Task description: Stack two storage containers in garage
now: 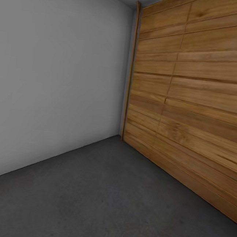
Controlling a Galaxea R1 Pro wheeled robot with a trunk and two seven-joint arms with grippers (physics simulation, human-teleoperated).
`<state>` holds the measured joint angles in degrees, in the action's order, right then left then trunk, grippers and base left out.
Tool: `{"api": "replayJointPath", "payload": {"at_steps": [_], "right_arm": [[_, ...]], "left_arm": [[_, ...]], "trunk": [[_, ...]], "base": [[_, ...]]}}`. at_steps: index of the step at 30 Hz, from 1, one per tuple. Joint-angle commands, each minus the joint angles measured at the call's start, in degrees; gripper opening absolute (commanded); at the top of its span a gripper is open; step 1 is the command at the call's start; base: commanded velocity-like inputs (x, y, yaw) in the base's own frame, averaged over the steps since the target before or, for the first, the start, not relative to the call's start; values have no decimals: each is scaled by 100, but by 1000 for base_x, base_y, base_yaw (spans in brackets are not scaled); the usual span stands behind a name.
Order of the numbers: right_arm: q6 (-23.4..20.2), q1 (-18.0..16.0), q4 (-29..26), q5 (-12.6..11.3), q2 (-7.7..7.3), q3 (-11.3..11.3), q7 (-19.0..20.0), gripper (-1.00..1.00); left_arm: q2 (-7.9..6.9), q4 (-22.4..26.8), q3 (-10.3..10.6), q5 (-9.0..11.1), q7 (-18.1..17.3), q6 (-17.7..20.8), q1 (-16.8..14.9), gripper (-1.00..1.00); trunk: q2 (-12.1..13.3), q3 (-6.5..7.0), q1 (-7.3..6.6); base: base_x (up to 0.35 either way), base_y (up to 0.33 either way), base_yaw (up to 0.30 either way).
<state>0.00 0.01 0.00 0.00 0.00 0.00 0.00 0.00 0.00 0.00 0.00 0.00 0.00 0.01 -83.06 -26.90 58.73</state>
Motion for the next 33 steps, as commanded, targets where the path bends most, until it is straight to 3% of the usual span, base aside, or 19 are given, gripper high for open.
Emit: {"api": "replayJointPath", "payload": {"at_steps": [1,33], "right_arm": [[0,-1,0,0,0,0,0,100],[-16,8,0,55,35,1033,26,100]], "left_arm": [[0,0,0,0,0,0,-1,100],[9,7,9,0,-9,9,-9,100]], "trunk": [[-2,-3,0],[-2,-3,0]], "base": [[0,0,0],[0,0,0]]}}
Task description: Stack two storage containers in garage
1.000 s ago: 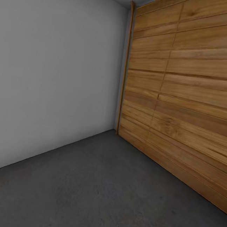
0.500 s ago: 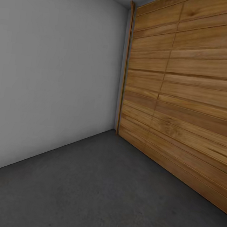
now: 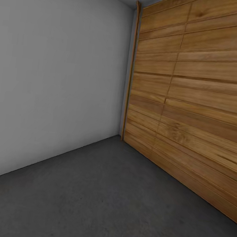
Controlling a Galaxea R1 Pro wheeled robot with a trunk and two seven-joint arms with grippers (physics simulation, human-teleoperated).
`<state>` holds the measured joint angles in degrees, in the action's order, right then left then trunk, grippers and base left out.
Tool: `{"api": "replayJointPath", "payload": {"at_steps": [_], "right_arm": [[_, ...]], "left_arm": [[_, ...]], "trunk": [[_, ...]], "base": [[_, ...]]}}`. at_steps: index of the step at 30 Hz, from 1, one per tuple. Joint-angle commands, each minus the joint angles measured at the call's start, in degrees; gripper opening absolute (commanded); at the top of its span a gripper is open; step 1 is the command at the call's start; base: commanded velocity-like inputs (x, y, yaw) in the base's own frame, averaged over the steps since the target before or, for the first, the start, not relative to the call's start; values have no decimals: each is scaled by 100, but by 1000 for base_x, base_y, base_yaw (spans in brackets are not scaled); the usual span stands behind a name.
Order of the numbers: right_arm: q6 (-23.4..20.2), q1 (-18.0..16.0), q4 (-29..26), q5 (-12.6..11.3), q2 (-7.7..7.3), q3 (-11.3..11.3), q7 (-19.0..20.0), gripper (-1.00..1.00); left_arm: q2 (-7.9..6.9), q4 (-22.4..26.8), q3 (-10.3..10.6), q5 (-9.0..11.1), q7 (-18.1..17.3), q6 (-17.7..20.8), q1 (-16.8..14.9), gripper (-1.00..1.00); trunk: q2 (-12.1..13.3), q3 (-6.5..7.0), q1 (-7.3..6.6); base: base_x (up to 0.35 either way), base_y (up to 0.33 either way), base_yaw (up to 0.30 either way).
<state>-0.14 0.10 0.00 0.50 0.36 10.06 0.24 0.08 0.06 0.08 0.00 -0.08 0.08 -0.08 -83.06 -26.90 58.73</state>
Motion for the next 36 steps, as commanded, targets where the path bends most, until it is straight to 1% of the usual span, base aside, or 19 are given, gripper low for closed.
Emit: {"api": "replayJointPath", "payload": {"at_steps": [1,2,36], "right_arm": [[-1,-1,0,5,0,59,2,100],[-1,-1,0,5,0,1351,2,100],[-1,-1,0,5,0,1351,2,100]], "left_arm": [[0,1,1,0,-1,1,-1,100],[0,1,1,0,-1,1,-1,100],[0,1,1,0,-1,1,-1,100]], "trunk": [[-2,-3,0],[-2,-3,0],[-2,-3,0]], "base": [[0,0,0],[0,0,0],[0,0,0]]}}
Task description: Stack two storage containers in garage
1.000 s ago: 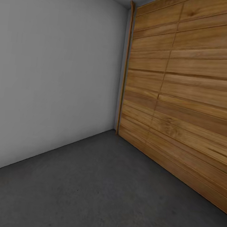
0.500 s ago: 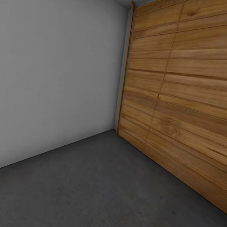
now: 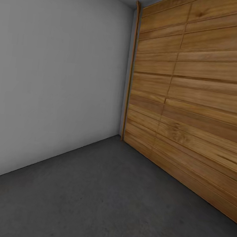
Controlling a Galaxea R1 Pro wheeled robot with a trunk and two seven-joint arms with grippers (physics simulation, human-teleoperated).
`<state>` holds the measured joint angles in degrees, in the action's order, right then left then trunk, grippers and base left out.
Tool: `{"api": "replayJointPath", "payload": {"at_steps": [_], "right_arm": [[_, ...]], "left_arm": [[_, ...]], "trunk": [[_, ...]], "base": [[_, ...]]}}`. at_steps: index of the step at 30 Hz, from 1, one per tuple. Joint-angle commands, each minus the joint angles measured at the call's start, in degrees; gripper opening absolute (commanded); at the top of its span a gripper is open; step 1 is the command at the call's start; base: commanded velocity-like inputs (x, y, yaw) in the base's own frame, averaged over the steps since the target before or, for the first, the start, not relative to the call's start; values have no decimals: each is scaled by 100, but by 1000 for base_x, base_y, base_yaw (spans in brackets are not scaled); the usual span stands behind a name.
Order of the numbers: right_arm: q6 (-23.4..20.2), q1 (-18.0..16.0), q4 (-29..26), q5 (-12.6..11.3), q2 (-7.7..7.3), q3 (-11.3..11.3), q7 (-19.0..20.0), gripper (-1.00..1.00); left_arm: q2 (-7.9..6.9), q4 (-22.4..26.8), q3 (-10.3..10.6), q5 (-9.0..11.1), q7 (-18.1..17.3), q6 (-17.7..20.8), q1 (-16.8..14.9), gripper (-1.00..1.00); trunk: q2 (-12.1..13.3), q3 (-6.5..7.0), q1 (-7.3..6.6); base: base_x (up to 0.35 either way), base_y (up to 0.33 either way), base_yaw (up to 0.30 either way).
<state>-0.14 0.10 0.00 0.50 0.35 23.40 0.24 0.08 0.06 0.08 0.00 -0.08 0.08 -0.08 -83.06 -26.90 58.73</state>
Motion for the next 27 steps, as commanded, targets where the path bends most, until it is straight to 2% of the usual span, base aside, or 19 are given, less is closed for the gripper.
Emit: {"api": "replayJointPath", "payload": {"at_steps": [1,27], "right_arm": [[-1,-1,0,5,0,17,2,100],[-1,-1,0,5,0,17,2,100]], "left_arm": [[0,1,1,0,-1,1,-1,100],[0,1,1,0,-1,1,-1,100]], "trunk": [[-2,-3,0],[-2,-3,0]], "base": [[0,0,0],[0,0,0]]}}
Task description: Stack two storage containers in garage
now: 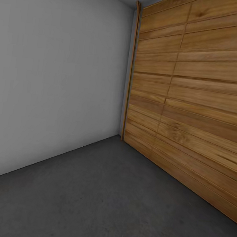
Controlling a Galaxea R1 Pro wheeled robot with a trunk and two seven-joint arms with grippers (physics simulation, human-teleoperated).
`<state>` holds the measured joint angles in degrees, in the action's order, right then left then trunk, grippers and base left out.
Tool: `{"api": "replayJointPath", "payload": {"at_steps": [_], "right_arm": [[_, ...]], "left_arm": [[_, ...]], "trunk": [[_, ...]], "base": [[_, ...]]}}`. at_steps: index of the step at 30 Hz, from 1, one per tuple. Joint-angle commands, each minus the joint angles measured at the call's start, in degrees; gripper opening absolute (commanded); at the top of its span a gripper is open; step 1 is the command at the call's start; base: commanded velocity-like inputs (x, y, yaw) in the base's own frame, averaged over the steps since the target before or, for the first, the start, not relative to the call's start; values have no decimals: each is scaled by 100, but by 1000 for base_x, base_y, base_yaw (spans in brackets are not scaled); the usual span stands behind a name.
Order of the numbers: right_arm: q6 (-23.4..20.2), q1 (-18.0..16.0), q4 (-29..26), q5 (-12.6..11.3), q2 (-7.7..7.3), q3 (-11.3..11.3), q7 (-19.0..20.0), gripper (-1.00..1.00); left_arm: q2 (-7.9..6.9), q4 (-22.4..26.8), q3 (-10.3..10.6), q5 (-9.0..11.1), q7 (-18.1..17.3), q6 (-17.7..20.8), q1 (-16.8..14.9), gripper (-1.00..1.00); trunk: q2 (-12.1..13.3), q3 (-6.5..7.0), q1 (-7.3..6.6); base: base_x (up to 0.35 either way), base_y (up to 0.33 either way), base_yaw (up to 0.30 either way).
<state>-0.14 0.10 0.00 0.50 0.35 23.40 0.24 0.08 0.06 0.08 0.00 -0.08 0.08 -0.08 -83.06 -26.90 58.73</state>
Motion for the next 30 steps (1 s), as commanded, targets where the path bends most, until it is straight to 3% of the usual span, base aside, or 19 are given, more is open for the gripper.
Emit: {"api": "replayJointPath", "payload": {"at_steps": [1,30], "right_arm": [[-1,-1,0,5,0,17,2,100],[-1,-1,0,5,0,17,2,100]], "left_arm": [[0,1,1,0,-1,1,-1,100],[0,1,1,0,-1,1,-1,100]], "trunk": [[-2,-3,0],[-2,-3,0]], "base": [[0,0,0],[0,0,0]]}}
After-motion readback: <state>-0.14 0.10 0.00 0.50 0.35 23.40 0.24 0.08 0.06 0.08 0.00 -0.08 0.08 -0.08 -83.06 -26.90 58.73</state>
